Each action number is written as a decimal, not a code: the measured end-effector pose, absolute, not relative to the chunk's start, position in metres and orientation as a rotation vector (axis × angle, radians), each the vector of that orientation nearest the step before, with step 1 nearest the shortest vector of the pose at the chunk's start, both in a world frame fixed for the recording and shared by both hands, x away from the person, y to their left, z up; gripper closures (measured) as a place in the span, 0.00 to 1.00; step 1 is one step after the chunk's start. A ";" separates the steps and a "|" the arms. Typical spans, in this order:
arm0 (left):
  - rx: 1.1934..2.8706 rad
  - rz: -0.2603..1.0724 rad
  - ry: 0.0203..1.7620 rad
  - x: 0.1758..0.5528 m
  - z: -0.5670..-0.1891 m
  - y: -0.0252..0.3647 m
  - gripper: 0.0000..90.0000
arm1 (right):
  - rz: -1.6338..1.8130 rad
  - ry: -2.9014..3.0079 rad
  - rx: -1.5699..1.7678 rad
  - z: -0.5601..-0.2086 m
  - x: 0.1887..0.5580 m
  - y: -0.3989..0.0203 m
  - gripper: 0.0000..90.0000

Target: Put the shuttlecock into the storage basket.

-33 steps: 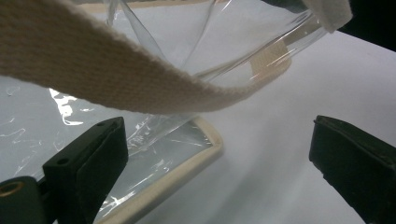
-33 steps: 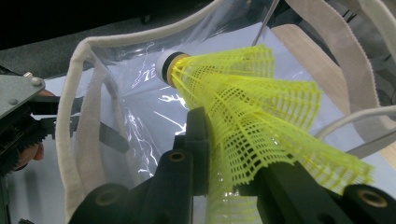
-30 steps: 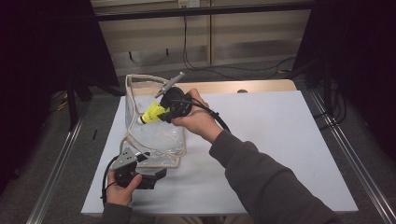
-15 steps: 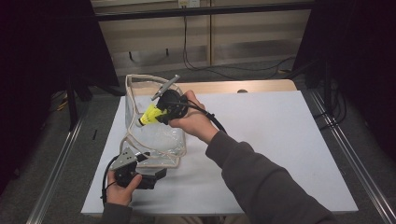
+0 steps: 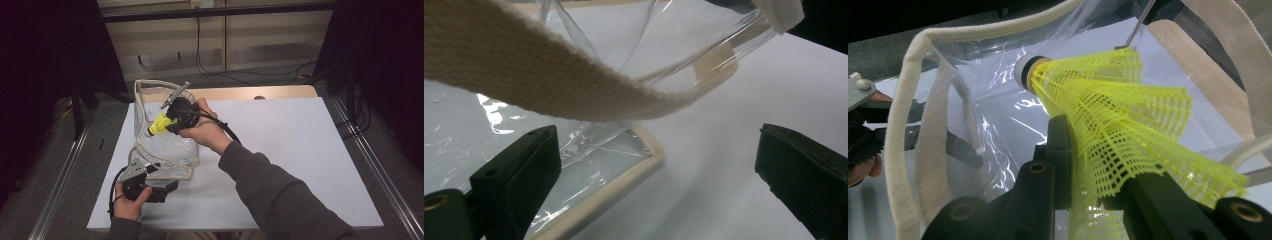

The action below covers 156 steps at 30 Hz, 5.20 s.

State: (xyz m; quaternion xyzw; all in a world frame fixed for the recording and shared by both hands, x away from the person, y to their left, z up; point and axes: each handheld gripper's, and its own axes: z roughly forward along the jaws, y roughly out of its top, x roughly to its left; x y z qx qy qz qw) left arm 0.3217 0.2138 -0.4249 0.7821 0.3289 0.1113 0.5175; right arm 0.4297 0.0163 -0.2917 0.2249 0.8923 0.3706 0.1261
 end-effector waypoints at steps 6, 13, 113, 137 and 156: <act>1.877 0.271 0.789 0.322 -0.425 0.214 0.05 | 1.074 2.601 0.658 -0.294 0.430 0.018 0.89; 1.878 0.271 0.788 0.322 -0.425 0.214 0.05 | 1.074 2.604 0.657 -0.297 0.430 0.019 0.89; 1.879 0.275 0.784 0.321 -0.424 0.213 0.05 | 0.885 2.724 0.636 -0.330 0.419 0.024 0.62; 1.891 0.274 0.780 0.321 -0.424 0.212 0.05 | 1.016 2.706 0.663 -0.309 0.415 -0.003 0.47; 1.886 0.278 0.781 0.320 -0.423 0.212 0.05 | 1.126 2.687 0.689 -0.295 0.407 -0.026 0.30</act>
